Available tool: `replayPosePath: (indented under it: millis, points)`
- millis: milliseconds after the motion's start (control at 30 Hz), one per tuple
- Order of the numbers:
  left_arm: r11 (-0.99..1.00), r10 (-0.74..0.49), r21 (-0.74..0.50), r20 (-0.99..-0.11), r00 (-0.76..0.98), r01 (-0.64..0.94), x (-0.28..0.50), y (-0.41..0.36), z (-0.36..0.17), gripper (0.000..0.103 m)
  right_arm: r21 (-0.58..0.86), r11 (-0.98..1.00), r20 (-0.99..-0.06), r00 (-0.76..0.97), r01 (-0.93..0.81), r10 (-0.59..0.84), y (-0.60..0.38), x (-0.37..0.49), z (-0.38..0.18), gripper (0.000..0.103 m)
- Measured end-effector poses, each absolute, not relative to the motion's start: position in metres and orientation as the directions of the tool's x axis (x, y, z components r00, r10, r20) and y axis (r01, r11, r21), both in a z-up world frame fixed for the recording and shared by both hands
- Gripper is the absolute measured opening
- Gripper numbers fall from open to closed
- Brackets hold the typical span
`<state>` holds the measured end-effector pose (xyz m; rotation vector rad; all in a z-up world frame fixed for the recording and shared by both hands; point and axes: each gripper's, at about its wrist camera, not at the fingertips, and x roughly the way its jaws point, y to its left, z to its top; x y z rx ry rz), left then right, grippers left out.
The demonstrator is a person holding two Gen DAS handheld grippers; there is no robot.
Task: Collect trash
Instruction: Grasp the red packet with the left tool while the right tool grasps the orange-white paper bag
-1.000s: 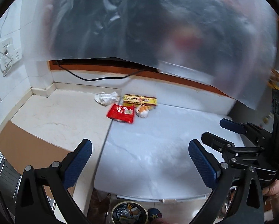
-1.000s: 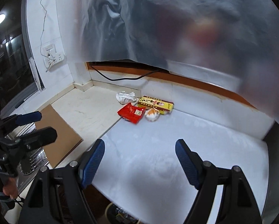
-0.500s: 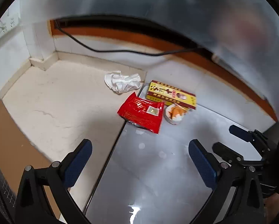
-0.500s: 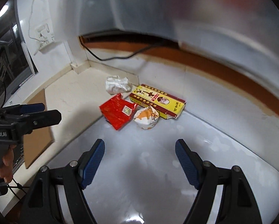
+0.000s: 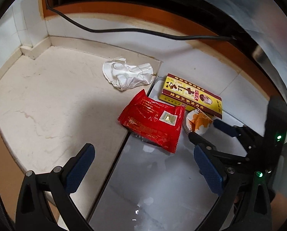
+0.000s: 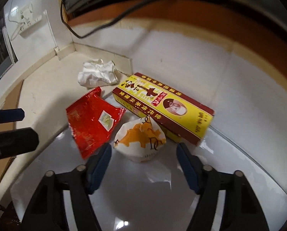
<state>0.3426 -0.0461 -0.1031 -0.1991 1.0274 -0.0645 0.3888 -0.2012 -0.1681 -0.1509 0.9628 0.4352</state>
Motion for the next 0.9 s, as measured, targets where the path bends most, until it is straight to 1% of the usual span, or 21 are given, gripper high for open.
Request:
replayPosePath:
  millis: [33, 67, 167, 400, 733, 900]
  points:
    - [0.979, -0.148, -0.198, -0.848, 0.509, -0.045, 0.347, -0.045, -0.106, 0.102, 0.071, 0.9, -0.821, 0.488, -0.43, 0.298, -0.199, 0.391, -0.171, 0.058]
    - [0.978, -0.152, -0.203, -0.85, 0.505, -0.047, 0.349, -0.045, -0.108, 0.102, 0.077, 0.896, -0.822, 0.481, -0.437, 0.305, -0.197, 0.392, -0.173, 0.055]
    - [0.973, -0.168, -0.225, -0.853, 0.494, -0.059, 0.358, -0.044, -0.114, 0.102, 0.057, 0.893, -0.81, 0.502, -0.446, 0.302, -0.195, 0.389, -0.174, 0.054]
    - [0.961, -0.187, -0.259, -0.867, 0.461, -0.097, 0.387, -0.047, -0.13, 0.102, 0.1, 0.883, -0.787, 0.507, -0.459, 0.353, -0.21, 0.377, -0.168, 0.054]
    - [0.974, -0.118, -0.19, -0.891, 0.438, -0.125, 0.424, -0.046, -0.156, 0.101, 0.157, 0.876, -0.78, 0.487, -0.455, 0.393, -0.229, 0.374, -0.164, 0.054]
    - [0.978, -0.12, -0.182, -0.891, 0.439, -0.103, 0.428, -0.053, -0.157, 0.101, 0.177, 0.877, -0.784, 0.474, -0.447, 0.401, -0.233, 0.376, -0.168, 0.054]
